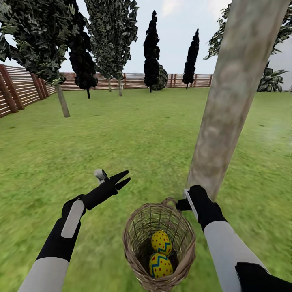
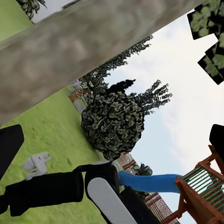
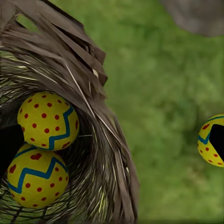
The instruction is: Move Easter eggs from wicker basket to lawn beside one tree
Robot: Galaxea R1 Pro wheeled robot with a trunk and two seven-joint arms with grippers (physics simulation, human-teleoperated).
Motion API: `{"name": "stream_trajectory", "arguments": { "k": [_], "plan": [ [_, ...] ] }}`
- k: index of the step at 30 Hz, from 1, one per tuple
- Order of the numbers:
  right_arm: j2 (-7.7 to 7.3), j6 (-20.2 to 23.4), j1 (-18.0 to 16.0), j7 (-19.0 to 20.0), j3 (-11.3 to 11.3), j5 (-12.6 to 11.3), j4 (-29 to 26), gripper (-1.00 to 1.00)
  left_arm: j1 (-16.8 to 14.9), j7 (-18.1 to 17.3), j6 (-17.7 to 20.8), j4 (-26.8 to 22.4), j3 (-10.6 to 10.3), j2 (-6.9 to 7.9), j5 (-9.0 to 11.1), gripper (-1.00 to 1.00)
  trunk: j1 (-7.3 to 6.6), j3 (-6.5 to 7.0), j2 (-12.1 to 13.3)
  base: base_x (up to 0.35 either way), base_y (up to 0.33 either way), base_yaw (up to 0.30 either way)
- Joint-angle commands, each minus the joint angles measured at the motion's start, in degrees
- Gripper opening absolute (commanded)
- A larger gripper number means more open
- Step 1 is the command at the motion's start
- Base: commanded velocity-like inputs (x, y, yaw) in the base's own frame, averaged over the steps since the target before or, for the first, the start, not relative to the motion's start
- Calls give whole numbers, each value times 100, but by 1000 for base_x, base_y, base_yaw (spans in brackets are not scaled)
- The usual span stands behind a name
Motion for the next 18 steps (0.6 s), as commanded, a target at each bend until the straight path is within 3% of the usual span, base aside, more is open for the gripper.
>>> {"name": "stream_trajectory", "arguments": {
  "k": [1, 7, 13, 18],
  "plan": [
    [35, 19, -3, 34, -26, 52, 1, 100, -3, -11, 28, 1, 12, -4, -1, 100, -1, -6, -2, 2, 4, -16],
    [167, 17, 0, 39, -1, 80, 542, 100, -3, 14, 28, 33, 12, -4, -9, 100, -1, -7, -2, 0, 1, -3],
    [174, -12, -3, 246, -1, 102, 661, 100, -3, 21, 28, 38, 8, -10, -10, 100, -1, -7, -2, 0, 0, 0],
    [143, -55, -3, 773, 7, 109, 658, 100, -3, 28, 28, 46, 4, -18, -10, 100, -1, -7, -2, 0, 0, 0]
  ]
}}
